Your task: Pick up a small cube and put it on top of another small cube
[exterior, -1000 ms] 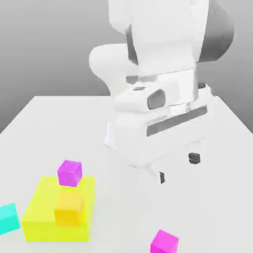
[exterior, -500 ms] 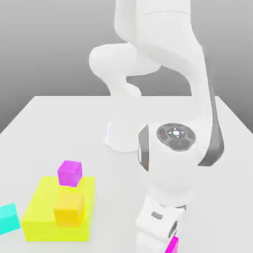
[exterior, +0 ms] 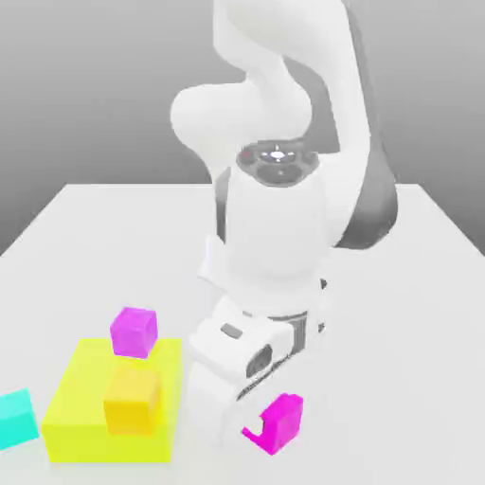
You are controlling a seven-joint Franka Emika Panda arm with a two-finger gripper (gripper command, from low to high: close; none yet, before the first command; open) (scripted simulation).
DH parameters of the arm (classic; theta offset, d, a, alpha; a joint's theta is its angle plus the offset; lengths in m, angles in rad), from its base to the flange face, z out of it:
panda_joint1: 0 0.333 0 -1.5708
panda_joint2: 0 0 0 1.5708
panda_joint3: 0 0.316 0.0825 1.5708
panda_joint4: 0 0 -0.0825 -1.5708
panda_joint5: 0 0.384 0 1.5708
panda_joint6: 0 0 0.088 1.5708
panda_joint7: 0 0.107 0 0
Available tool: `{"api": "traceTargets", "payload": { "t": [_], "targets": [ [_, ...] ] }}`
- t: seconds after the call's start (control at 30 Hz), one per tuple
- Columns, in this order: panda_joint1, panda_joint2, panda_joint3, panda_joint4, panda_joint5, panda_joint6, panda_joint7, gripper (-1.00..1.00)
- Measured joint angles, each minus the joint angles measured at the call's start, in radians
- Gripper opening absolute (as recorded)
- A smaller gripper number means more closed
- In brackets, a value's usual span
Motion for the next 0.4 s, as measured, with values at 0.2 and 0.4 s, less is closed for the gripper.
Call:
{"api": "traceTargets", "payload": {
  "t": [0.2, 0.4],
  "targets": [
    [-0.176, -0.138, -0.062, -0.044, -0.068, -0.089, 0.148, -1.00],
    [-0.163, -0.038, -0.054, -0.071, -0.015, 0.032, 0.116, 1.00]
  ]
}}
